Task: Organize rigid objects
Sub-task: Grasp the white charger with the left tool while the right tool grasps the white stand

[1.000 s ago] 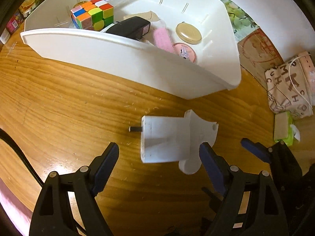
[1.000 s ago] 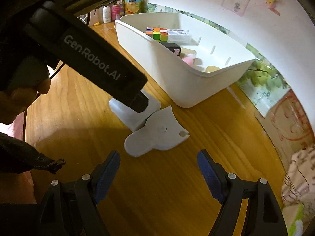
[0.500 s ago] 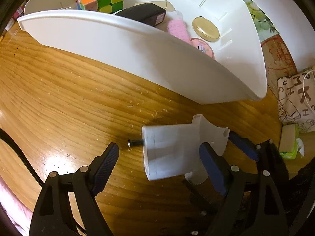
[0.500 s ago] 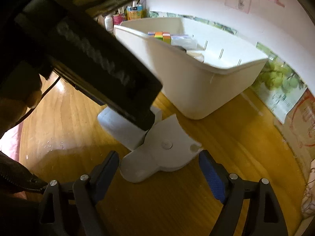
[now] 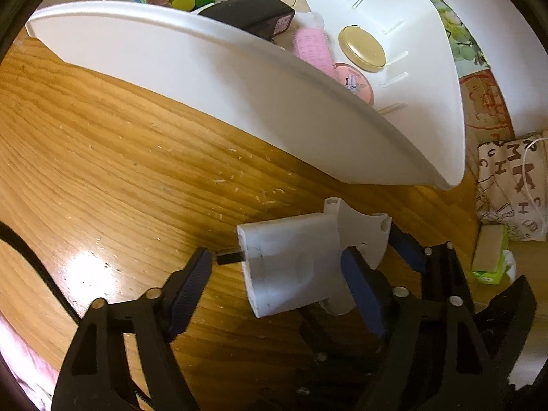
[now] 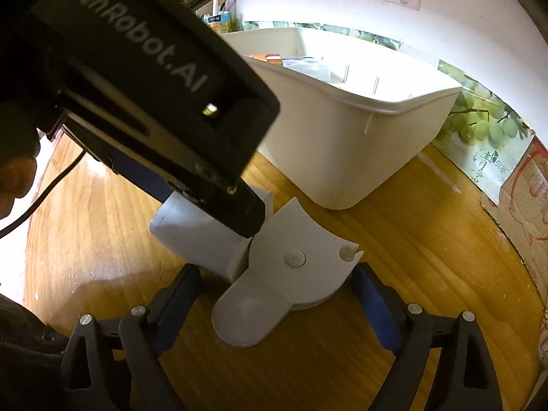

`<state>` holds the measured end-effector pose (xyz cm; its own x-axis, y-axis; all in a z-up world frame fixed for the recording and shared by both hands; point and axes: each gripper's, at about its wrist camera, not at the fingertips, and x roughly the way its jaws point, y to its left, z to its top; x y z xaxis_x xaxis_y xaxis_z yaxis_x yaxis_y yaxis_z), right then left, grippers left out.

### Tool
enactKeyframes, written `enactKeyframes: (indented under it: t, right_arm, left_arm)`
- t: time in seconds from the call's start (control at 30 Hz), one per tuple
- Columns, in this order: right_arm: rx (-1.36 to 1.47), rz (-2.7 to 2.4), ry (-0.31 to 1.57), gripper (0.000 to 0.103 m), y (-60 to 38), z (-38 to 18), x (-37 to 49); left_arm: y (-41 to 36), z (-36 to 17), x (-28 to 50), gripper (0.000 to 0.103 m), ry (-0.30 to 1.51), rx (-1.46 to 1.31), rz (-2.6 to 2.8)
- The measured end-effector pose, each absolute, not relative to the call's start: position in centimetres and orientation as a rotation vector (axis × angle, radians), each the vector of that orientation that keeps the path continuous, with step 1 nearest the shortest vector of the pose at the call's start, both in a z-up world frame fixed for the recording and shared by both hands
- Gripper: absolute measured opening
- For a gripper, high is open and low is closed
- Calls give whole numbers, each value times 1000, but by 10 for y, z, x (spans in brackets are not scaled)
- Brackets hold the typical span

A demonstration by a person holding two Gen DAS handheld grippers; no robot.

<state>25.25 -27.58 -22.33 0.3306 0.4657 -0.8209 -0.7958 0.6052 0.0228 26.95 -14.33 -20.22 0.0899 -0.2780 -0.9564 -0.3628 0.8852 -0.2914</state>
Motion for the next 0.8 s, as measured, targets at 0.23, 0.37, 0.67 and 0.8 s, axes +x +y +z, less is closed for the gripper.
enactKeyframes:
  t: [0.23, 0.37, 0.67, 0.8]
  right_arm:
    - [-425, 851, 912, 90, -277, -222, 254]
    - [-423, 837, 921, 90, -282, -222, 261]
    - [-411, 788, 952, 90, -292, -220, 271]
    - [-404, 758, 970, 90, -286, -221, 271]
  left_arm:
    - [-140, -206, 265, 77, 1505, -533, 70]
    - [-130, -205, 260, 77, 1512, -541, 70]
    - [-113, -195, 252, 47, 1490, -580, 59]
    - [-96, -195, 244, 43, 1472, -620, 76]
